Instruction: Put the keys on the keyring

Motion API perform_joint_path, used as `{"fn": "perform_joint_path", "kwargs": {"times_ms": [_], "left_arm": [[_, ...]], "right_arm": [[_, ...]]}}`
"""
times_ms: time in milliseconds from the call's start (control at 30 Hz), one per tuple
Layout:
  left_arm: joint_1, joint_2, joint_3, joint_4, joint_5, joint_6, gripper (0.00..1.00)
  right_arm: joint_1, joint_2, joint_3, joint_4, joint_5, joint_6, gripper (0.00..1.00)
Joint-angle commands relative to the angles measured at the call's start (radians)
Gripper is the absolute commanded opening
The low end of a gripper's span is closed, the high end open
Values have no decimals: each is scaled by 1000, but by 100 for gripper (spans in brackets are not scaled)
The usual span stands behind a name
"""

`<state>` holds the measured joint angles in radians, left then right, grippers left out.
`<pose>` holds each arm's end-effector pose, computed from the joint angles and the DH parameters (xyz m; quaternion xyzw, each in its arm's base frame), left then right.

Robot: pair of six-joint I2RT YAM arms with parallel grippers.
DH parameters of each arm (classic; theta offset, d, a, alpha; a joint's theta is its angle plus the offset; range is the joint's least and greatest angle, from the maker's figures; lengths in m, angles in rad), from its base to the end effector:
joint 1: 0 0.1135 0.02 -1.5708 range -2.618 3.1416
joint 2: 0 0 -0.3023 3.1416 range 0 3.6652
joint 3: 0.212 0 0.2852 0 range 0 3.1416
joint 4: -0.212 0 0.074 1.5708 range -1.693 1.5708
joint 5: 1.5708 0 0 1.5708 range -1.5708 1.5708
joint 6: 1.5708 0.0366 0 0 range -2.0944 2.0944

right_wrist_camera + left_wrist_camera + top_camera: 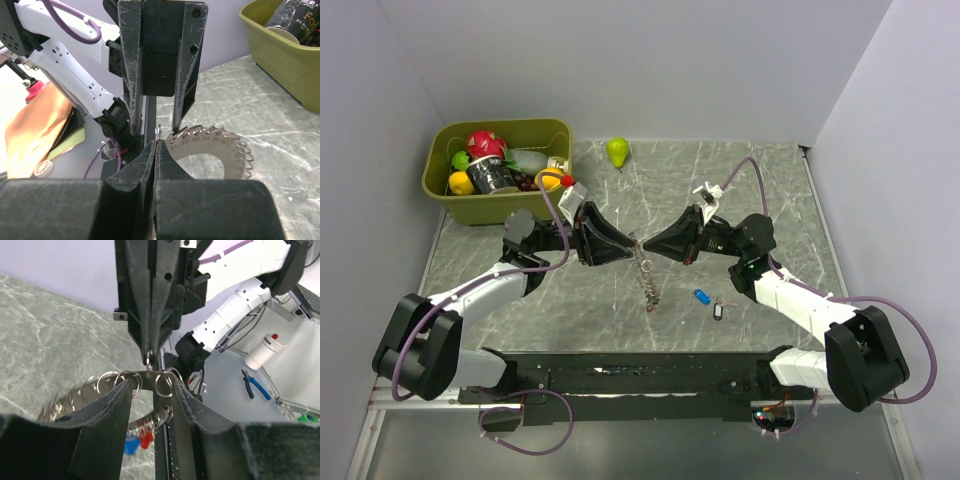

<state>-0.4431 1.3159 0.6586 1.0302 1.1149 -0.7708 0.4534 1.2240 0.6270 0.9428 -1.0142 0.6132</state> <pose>0.2435 -0.1519 0.3160 0.3530 0.5433 -0.6447 0.4056 0.2286 0.1459 0.3223 -0.3560 0.5327 0.6040 0.4740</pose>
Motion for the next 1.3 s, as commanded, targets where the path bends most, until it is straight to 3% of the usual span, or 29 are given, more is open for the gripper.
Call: {"fn": "perform_joint_path", "kwargs": {"times_ms": [0, 200, 600, 900, 967, 1133, 1267], "left_arm": [[-5, 6, 38, 16, -32, 44, 43], [-9, 43, 39, 116, -35, -22, 37], [-39, 40, 64, 82, -47, 16, 34], [-63, 48, 91, 21, -35, 60, 10], [-68, 48, 96, -11, -36, 83, 1], [-78, 28, 102, -88, -62, 154, 1], [-86, -21, 105, -258, -121, 261, 1]], "right_arm": [[-7, -8, 19, 109, -3, 13, 0], [-7, -3, 20, 113, -6, 17, 0], [-5, 11, 16, 116, -4, 19, 0], [-5, 19, 17, 131, -6, 28, 0], [-5, 22, 17, 133, -7, 33, 0], [-5, 16, 11, 126, -1, 30, 0], [-5, 8, 5, 117, 8, 30, 0]]}}
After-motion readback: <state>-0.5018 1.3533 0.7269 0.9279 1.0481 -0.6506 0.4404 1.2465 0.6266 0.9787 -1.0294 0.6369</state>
